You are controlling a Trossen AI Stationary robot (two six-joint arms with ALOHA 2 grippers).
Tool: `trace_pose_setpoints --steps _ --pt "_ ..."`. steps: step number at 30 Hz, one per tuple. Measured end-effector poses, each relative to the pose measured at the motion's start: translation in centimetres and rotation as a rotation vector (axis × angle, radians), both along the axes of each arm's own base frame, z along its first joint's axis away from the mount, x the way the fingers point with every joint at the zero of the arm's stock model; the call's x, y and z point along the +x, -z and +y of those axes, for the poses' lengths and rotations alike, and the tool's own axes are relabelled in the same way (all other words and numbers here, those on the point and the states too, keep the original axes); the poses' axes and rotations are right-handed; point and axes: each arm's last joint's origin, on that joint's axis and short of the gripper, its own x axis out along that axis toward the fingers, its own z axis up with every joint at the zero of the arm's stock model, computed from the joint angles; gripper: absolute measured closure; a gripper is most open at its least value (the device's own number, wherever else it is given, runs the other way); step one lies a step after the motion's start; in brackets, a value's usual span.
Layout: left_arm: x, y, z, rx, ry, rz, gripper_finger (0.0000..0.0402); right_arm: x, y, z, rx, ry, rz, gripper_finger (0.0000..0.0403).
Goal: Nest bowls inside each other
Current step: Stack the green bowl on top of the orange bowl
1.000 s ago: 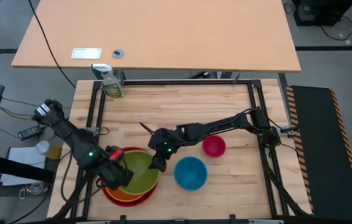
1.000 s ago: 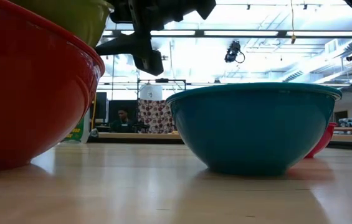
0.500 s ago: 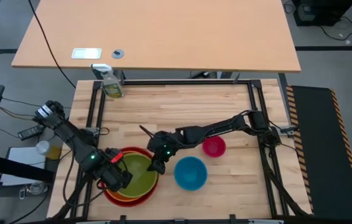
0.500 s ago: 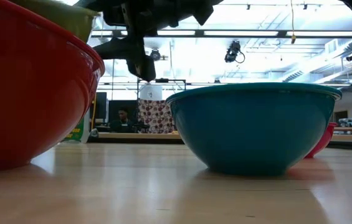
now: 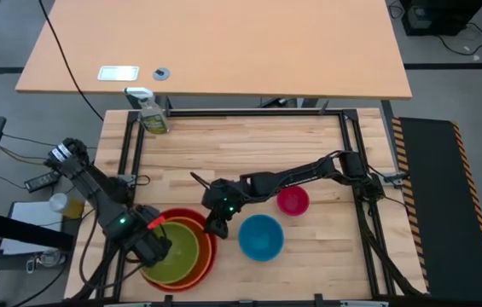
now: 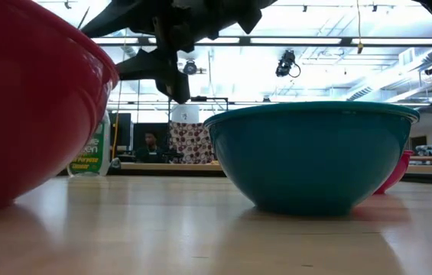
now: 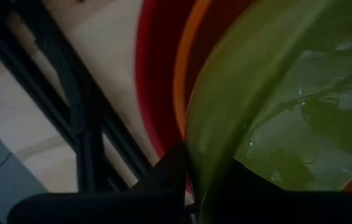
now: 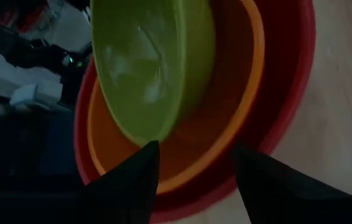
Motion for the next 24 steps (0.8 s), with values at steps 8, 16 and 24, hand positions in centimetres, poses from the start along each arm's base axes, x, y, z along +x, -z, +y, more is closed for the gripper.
trace_pose_setpoints --steps 8,16,24 --pt "0.0 0.1 0.0 0.020 -0.007 0.007 0.0354 0.0 0.1 -0.7 0.008 -0.010 0.015 0.0196" --pt "0.3 0.3 -0.1 0.029 0.047 -0.006 0.0305 0.1 0.2 -1.9 0.028 -0.011 0.023 0.0196" --pt "1.2 1.7 -0.8 0.053 0.108 0.029 0.0249 0.1 0.3 -3.0 0.036 -0.017 0.033 0.0196"
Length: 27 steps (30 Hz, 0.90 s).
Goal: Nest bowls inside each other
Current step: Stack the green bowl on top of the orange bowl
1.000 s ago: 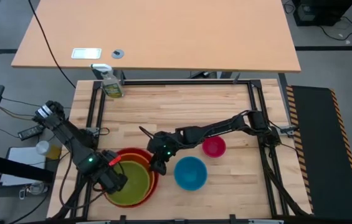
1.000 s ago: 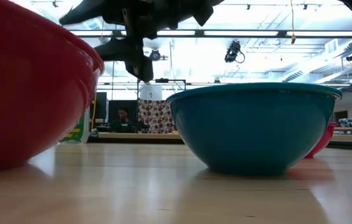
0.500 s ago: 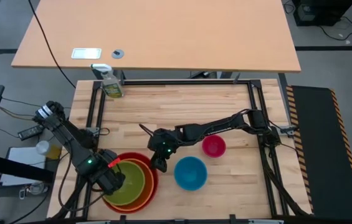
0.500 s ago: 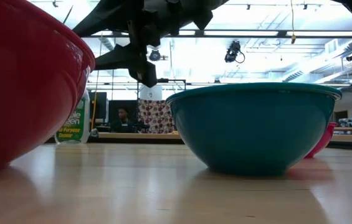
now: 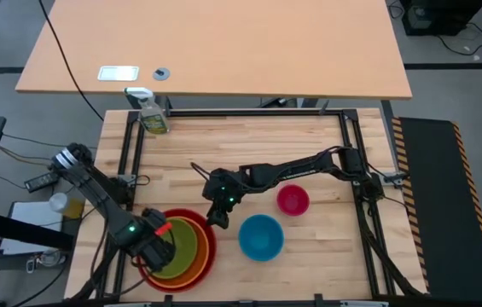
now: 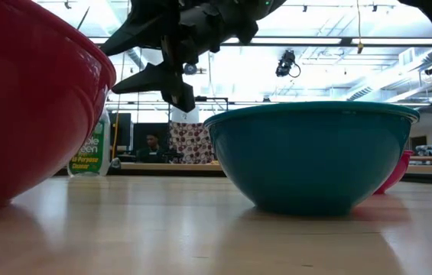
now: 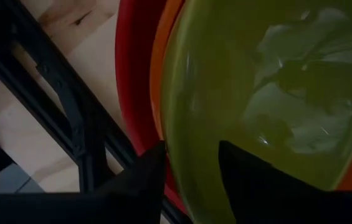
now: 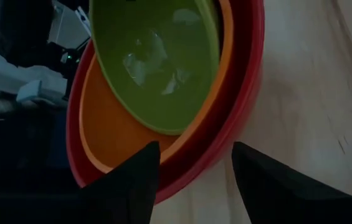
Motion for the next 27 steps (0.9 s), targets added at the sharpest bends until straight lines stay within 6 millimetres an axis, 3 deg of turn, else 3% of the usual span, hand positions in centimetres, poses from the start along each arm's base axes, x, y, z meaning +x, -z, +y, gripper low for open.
trace_pose_setpoints --steps 19,27 --pt "-0.6 -0.1 0.6 0.047 0.062 0.069 0.0234 0.0 0.0 -1.5 0.024 -0.012 0.001 0.0195" --pt "-0.7 0.4 0.2 0.141 0.294 0.020 0.0234 0.1 0.0 -2.3 0.040 -0.014 0.002 0.0199"
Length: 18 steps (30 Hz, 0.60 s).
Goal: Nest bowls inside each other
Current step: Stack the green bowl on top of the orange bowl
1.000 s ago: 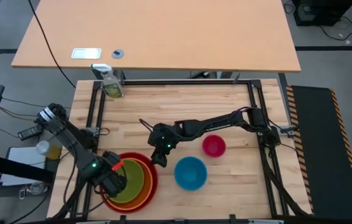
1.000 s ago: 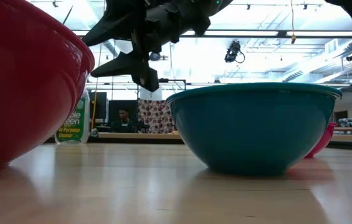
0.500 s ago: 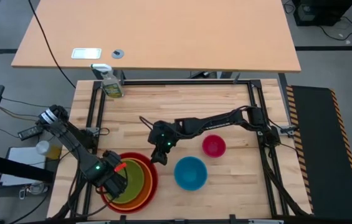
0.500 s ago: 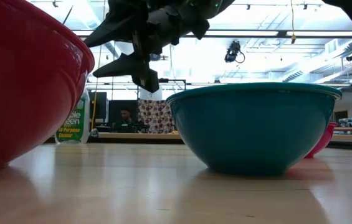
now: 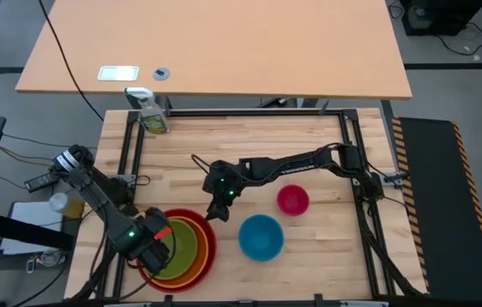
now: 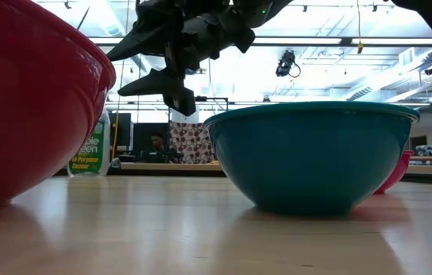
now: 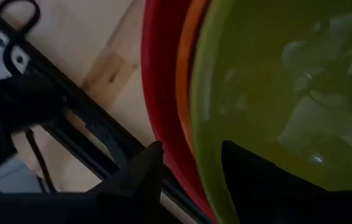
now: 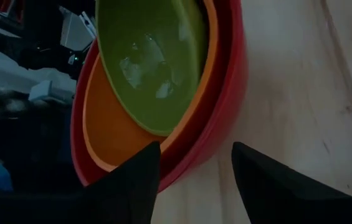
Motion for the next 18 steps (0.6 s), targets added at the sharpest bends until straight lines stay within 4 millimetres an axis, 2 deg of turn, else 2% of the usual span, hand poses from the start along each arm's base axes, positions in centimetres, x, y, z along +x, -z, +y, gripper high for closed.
trace_pose_setpoints --steps 10,13,18 --pt "-0.4 -0.4 0.7 -0.007 0.012 0.086 0.0234 0.0 0.0 -0.3 -0.002 0.004 -0.002 0.0202" --pt "-0.6 -0.9 0.9 -0.019 0.020 0.049 0.0234 0.0 0.0 -0.3 -0.002 0.005 -0.002 0.0202" --pt "0.1 -1.0 0.4 -0.055 0.089 -0.079 0.0234 0.0 0.0 -0.8 0.007 0.004 -0.003 0.0202"
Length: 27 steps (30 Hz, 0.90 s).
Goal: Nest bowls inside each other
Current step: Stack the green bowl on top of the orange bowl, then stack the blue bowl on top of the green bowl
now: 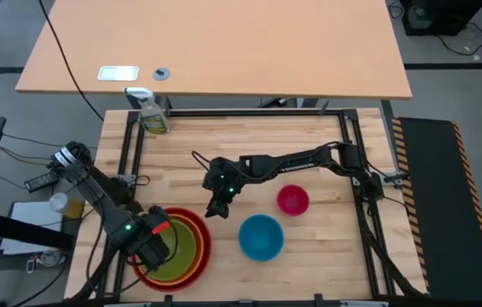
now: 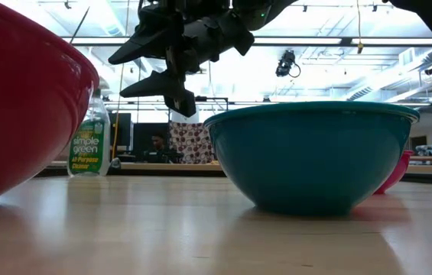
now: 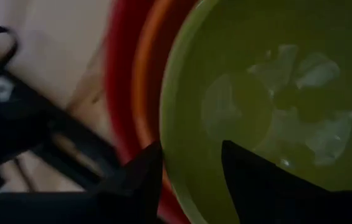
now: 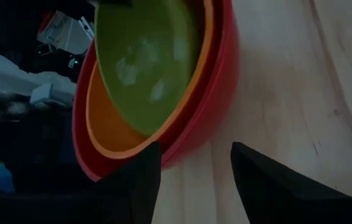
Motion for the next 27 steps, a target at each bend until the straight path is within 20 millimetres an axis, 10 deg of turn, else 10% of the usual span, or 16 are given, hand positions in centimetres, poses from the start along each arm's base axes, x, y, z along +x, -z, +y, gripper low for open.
trace_pose_setpoints --steps 16,27 --pt "0.0 -2.2 0.1 0.048 -0.022 -0.015 0.0234 -0.1 -0.2 -0.7 0.011 -0.001 -0.002 0.0202" --pt "4.9 -3.9 3.2 0.072 0.057 -0.220 0.0235 -4.2 -4.2 -4.0 -0.287 0.021 0.082 0.0202"
